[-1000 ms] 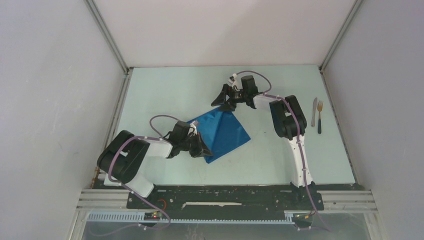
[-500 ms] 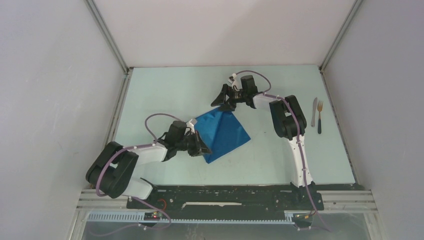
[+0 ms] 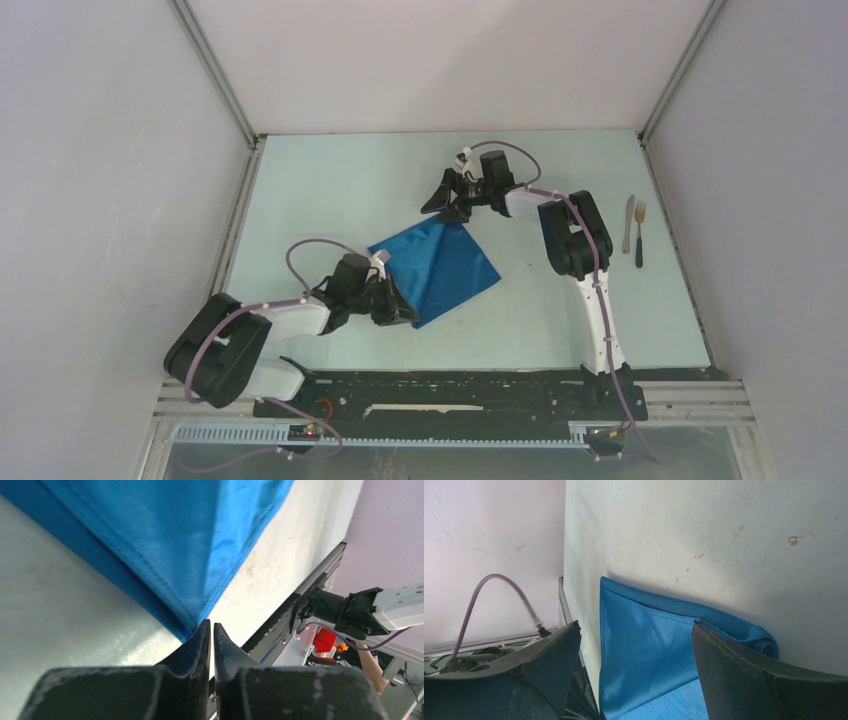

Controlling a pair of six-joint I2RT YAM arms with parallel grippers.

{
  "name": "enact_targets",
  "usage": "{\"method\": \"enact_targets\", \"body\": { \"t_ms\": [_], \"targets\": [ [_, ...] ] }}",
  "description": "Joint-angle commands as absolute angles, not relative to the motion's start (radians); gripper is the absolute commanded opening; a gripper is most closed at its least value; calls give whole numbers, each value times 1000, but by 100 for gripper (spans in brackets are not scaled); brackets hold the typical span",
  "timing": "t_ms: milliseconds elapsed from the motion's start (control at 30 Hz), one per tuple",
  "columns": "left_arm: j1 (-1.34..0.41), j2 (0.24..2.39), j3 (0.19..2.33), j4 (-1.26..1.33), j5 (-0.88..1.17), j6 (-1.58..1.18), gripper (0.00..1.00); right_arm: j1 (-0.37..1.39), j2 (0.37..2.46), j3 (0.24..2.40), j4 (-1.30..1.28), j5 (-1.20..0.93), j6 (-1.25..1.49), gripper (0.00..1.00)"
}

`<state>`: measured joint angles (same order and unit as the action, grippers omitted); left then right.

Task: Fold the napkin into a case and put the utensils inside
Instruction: Smooth out the top corner of the square-folded napkin at the center of the board.

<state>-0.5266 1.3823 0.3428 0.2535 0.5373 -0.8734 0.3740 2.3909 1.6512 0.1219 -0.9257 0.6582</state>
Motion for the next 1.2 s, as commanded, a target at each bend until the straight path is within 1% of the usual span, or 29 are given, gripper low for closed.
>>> {"method": "enact_targets", "body": {
  "t_ms": [0,67,133,267,400,500,600,733,833,1167],
  "targets": [
    [-534,1272,427,165,536,-865,15,383,2388,1688,97,-918,629,90],
    [-534,1247,461,126,525,-859,20,383,2382,1689,103,-923,636,90],
    [-534,1246,475,120,521,-859,21,384,2369,1694,106,-923,643,91],
    [-534,1322,441,174,526,-876,11,399,2279,1671,87,-917,645,93],
    [-533,1386,374,290,536,-908,9,428,2137,1586,46,-882,613,99],
    [-533,1408,345,324,532,-910,7,465,2051,1459,85,-873,623,99],
    [-534,1419,328,348,532,-908,7,533,2015,1321,154,-876,659,100],
    [-534,1434,315,370,533,-911,6,602,2005,1201,312,-882,756,100],
    [-534,1446,306,385,534,-913,5,609,2034,1143,467,-911,835,100],
    [-534,1485,288,435,541,-931,4,565,2141,1088,676,-991,937,100]
  ]
}}
